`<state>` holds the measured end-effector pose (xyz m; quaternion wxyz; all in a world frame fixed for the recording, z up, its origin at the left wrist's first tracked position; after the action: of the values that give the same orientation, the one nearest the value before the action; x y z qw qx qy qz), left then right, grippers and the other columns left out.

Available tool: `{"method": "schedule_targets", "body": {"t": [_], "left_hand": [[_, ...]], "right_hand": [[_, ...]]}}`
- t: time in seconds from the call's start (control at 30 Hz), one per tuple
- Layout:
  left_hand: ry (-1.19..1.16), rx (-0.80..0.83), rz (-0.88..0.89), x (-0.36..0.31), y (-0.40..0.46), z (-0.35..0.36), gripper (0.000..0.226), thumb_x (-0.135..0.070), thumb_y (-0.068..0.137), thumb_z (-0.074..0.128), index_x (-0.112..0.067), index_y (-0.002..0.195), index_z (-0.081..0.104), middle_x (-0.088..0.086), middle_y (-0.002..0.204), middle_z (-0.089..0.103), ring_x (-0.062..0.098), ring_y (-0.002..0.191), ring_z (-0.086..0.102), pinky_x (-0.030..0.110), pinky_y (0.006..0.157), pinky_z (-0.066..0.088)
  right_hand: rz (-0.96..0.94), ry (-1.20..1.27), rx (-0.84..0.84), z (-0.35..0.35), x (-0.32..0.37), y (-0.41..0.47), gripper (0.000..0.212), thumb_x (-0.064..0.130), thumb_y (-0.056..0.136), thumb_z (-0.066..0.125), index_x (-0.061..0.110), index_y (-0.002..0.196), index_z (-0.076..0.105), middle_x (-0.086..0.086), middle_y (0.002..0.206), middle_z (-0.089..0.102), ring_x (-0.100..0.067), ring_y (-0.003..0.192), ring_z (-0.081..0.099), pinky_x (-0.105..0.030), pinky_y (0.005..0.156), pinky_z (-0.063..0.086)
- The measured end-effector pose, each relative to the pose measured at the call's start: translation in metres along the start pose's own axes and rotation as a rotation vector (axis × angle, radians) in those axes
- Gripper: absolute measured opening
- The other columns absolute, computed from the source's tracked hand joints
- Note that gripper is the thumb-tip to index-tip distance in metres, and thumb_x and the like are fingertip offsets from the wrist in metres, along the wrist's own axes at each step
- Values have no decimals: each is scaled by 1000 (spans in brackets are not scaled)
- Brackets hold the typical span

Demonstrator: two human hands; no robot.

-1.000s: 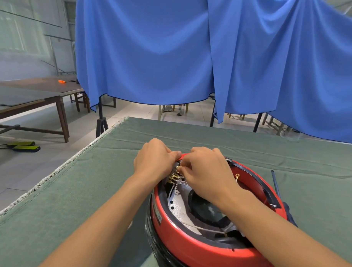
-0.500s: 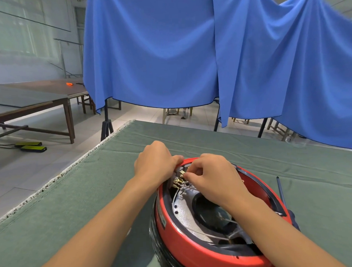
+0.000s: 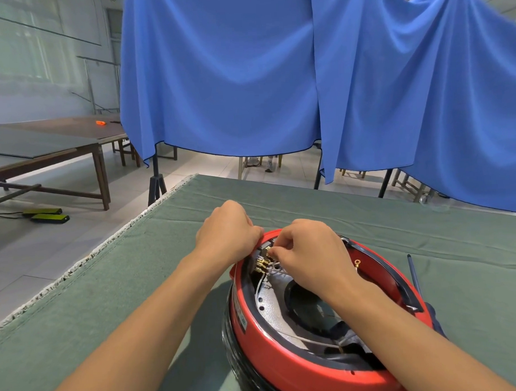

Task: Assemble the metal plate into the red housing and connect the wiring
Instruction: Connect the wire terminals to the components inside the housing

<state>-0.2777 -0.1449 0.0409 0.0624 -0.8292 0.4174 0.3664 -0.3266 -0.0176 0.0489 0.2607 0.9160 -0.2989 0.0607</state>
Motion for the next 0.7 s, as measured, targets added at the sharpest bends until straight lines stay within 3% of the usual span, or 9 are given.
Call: {"method": "schedule_targets", "body": {"t": [0.07,0.17,0.33,0.57,0.7], "left_hand": [[-29,68,-9,0,1,0,30,-20,84,63,-1,61,68,7,52,61,27,54,60,39,63,58],[-59,156,-18,0,2,-1,21,-16,83,63,-6,69,74,11,67,71,27,65,70,41,62,61],[-47,201,-18,-1,0,-3,16,-16,82,64,-9,72,75,10,68,70,28,69,71,41,58,61],[-89,273,-33,-6,-5,-5,14,-10,84,64,-5,78,76,7,61,64,25,65,66,40,47,58],[-140,405,-47,-4,-7,-8,13,-11,86,65,-5,93,75,10,81,70,18,80,66,40,51,59]], "right_hand": [[15,28,6,-1,-2,-1,17,30,86,62,20,82,75,6,82,63,-15,81,57,-30,73,44],[17,68,-26,-7,-5,-3,16,33,85,59,24,81,72,8,81,59,-13,82,54,-31,72,47],[-113,63,22,-7,10,-8,11,29,82,59,29,78,70,8,77,53,-12,83,46,-29,69,41],[-183,7,67,-4,13,-9,15,39,85,59,29,80,69,10,79,54,-12,84,44,-28,67,37],[-192,-21,86,-2,12,-8,17,43,87,62,28,84,71,12,79,52,-12,84,42,-26,66,32]]}}
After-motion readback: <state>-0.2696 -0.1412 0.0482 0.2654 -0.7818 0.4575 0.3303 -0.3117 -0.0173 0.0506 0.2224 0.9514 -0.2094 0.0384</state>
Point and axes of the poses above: each hand's wrist, its own y-axis towards the middle knuckle, its own z-axis out of the palm, x = y × z, the point moved 5 cm from there along y, towards the middle knuckle
